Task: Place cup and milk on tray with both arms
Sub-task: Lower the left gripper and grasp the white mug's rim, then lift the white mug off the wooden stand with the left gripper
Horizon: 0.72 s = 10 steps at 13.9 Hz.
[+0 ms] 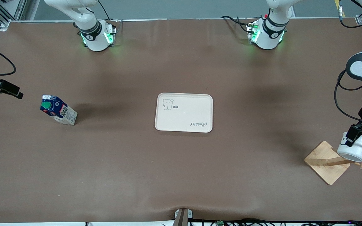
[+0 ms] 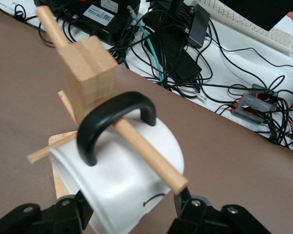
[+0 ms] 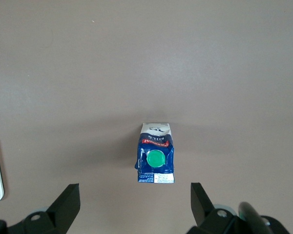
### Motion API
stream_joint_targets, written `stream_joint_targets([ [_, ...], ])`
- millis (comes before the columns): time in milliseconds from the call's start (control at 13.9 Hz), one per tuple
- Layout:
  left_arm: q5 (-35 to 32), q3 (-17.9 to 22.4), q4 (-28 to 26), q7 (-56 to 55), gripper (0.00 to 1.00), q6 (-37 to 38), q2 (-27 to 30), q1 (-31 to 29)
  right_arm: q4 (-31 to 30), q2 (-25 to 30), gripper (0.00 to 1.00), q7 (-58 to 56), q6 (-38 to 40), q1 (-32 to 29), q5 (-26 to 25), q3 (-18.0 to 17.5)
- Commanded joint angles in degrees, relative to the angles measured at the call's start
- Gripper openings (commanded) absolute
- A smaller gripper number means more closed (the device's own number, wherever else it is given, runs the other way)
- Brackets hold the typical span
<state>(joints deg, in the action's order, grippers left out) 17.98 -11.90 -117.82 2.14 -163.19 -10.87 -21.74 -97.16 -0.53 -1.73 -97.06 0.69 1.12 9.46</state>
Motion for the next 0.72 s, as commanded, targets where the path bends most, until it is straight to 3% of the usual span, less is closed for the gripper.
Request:
stream_joint_targets([
  [0,0.7,-0.1,1.5,1.1,0.53,-0.7,-1.2,0.9,0.2,-0.3,1.0,0.1,-0.2,-0.8,-0.3,-0.5],
  [287,0.4,-0.1,1.3,1.2,0.35,-0.7,-1.1,1.3,0.3,-0.3,1.0,0.1,-0.2,-1.0,-0.2,-0.5],
  [574,0.3,-1.4,1.1,1.5,0.0,-0.6,-0.6,1.3,0.3,-0.4,1.0,0.1,-0.2,-1.0,-0.2,-0.5],
  [646,0.3,-1.8,1.2,1.5,0.0,-0.6,-0.3,1.2,0.4,-0.4,1.0,0.1,-0.2,-1.0,-0.3,-0.5],
])
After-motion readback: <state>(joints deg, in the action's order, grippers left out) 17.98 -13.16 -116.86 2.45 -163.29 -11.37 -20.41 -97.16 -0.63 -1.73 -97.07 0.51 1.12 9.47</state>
